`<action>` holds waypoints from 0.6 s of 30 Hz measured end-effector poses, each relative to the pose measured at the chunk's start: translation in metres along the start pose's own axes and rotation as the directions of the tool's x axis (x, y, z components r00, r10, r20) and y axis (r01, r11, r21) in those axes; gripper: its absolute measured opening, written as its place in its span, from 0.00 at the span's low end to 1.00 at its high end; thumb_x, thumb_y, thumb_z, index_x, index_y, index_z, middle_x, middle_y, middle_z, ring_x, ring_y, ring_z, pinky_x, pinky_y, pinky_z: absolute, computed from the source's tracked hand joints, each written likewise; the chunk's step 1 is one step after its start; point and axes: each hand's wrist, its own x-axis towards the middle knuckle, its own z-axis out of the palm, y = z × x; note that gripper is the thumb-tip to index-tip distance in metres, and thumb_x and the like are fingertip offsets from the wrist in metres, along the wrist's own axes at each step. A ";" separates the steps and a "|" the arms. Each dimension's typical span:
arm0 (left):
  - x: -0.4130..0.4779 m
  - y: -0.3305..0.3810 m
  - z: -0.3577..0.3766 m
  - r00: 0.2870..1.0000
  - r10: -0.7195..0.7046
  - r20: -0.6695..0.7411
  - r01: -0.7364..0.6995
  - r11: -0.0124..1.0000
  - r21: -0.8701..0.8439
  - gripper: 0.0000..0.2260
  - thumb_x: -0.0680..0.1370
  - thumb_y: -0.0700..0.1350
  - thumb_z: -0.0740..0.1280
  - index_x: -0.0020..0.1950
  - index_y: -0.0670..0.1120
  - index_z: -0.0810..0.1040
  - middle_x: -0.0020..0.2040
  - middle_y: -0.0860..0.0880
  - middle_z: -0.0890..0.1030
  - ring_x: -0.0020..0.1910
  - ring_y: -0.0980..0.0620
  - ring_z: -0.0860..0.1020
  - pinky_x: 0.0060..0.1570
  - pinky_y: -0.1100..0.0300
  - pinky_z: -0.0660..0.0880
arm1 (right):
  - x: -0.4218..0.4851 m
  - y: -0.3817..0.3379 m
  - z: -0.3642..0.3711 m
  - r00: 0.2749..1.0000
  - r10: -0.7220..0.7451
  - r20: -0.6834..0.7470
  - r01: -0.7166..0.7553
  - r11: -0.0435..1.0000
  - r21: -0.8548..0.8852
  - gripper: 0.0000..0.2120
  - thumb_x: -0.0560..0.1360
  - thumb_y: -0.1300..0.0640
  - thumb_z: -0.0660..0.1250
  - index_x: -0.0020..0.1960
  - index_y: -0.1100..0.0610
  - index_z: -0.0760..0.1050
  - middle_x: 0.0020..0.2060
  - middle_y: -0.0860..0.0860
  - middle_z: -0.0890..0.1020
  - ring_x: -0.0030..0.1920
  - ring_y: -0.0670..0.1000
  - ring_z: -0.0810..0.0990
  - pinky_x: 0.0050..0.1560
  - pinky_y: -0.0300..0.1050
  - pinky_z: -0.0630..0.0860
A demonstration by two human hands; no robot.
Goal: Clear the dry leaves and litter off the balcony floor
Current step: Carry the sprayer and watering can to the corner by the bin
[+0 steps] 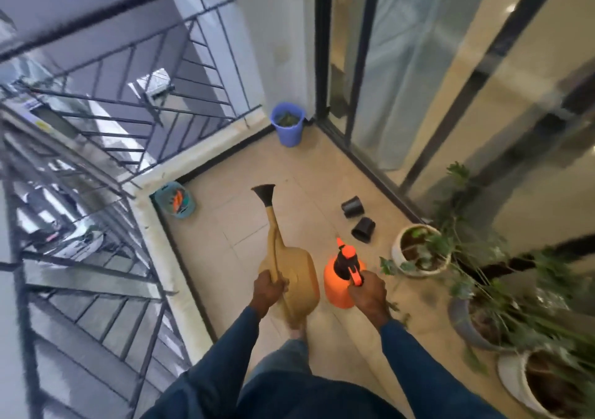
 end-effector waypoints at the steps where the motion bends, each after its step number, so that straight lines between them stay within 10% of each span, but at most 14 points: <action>1: 0.006 0.002 -0.012 1.000 -0.009 -0.002 0.009 1.000 -0.016 0.07 0.81 0.43 0.70 0.57 0.43 0.77 0.48 0.49 0.81 0.45 0.53 0.78 0.46 0.57 0.78 | 0.005 -0.017 0.006 1.000 -0.007 -0.002 0.007 1.000 -0.010 0.06 0.72 0.64 0.67 0.46 0.56 0.81 0.43 0.55 0.84 0.46 0.59 0.81 0.40 0.44 0.68; 18: 0.198 0.089 -0.194 0.988 -0.097 -0.119 0.069 0.974 -0.215 0.10 0.80 0.42 0.71 0.58 0.39 0.78 0.54 0.39 0.81 0.55 0.37 0.81 0.54 0.43 0.82 | 0.168 -0.312 0.073 0.960 -0.239 0.146 0.250 0.966 -0.062 0.05 0.73 0.65 0.67 0.45 0.58 0.81 0.38 0.53 0.82 0.39 0.54 0.79 0.36 0.41 0.68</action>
